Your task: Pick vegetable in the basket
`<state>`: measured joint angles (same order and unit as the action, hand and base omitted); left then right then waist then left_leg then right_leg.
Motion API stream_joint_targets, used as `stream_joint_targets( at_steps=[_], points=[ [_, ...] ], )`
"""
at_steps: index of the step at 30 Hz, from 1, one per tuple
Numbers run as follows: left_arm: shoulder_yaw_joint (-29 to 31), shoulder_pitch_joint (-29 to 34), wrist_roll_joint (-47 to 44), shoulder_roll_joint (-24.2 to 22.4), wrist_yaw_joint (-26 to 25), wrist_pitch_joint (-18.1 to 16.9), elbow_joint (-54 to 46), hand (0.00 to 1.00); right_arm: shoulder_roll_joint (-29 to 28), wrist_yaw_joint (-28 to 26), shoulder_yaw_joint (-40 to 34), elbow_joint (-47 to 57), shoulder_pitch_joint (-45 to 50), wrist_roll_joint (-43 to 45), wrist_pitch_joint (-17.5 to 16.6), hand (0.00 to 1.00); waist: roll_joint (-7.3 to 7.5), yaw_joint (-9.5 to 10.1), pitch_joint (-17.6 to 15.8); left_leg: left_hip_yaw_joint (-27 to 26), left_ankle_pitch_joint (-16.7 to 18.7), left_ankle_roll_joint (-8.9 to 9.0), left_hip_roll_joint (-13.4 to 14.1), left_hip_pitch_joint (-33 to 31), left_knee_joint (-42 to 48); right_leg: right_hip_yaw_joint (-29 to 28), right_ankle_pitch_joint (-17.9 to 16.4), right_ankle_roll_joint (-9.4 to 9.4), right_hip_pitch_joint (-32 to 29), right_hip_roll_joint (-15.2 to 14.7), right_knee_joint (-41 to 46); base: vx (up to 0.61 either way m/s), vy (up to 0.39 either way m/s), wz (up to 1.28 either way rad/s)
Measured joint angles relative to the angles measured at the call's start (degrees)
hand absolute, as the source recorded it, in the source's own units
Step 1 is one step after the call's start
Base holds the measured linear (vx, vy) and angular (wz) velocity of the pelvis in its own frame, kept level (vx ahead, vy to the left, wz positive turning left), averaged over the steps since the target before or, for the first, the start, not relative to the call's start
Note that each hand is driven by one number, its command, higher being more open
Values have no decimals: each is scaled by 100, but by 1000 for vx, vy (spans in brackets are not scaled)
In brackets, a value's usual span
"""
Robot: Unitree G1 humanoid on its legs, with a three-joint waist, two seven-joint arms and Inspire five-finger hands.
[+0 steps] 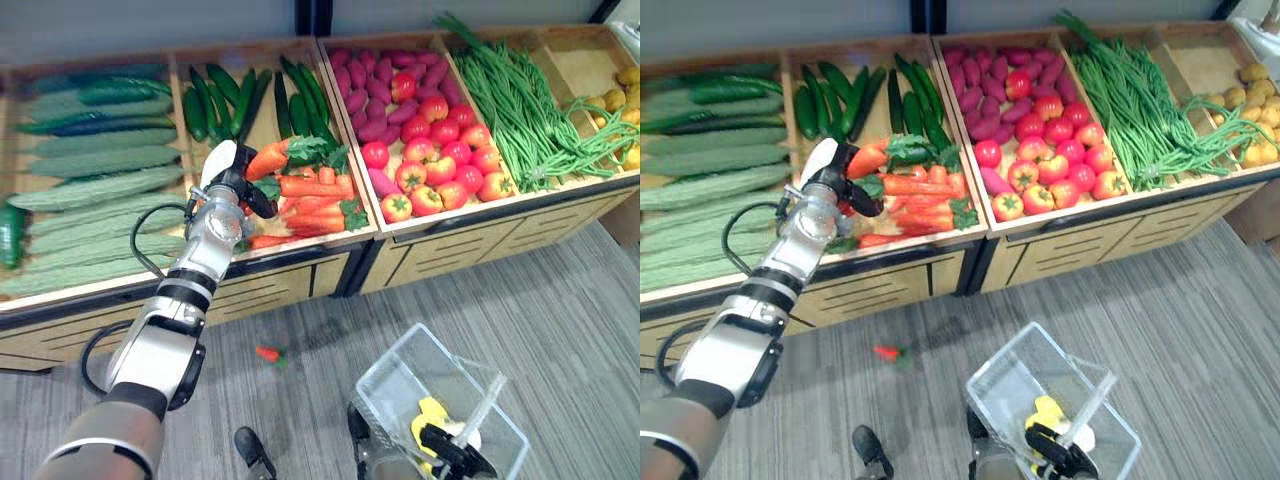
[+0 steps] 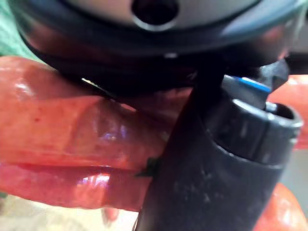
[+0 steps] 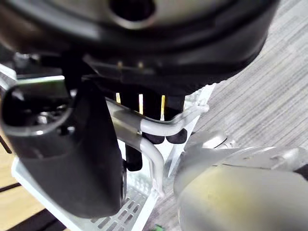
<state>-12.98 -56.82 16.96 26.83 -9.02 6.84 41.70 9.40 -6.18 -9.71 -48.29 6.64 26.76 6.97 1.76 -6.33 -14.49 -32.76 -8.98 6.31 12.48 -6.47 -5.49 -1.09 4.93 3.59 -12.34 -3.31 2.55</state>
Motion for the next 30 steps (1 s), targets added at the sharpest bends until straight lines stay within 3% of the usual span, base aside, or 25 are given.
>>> stream_joint_targets(
  at_steps=[5, 7, 9, 13, 19, 30],
  points=[
    [-25, 473, -178, 40, 213, 23, -623, 0, -129, 13, -747, -164, 329, -205, 169, 0, -104, 35, 456, -24, 13, -21, -37, 207, -1, 134, -79, 32, 300, -82, -41, 26, 50, 17],
    [-172, 709, -668, 133, 418, 96, -968, 0, -154, 44, -1073, -217, 488, -209, 178, 0, -121, 38, 752, 41, 30, -47, -92, 258, -1, 186, -118, 66, 399, -132, -42, 18, 53, 17],
    [-260, 793, -1006, 222, 604, 127, -1139, 0, -164, 54, -1357, -220, 509, -204, 186, 0, -125, 36, 773, 95, 33, -50, -128, 373, -2, 225, -147, 88, 549, -166, -43, 5, 48, 17],
    [-258, 1227, -1748, 375, 1020, 225, -1298, 0, -51, 61, -2120, -284, 542, -197, 163, 0, -206, 35, 1148, 203, 50, -75, -207, 459, -4, 253, -203, 125, 685, -234, -45, -8, 32, 12],
    [-252, 1579, -2213, 658, 1358, 237, -1310, 0, -1, 14, -2529, -452, 551, -419, 134, 0, -235, 28, 1334, 244, 34, -93, -234, 537, -5, 250, -217, 135, 763, -235, -36, -24, 2, 1],
    [-264, 2041, -2417, 661, 1708, 239, -1531, 0, -36, 19, -2515, -894, 552, -637, 161, 0, -139, -75, 1495, 393, -28, -162, -295, 535, -6, 292, -299, 199, 774, -249, 57, -20, 13, 5]
  ],
)
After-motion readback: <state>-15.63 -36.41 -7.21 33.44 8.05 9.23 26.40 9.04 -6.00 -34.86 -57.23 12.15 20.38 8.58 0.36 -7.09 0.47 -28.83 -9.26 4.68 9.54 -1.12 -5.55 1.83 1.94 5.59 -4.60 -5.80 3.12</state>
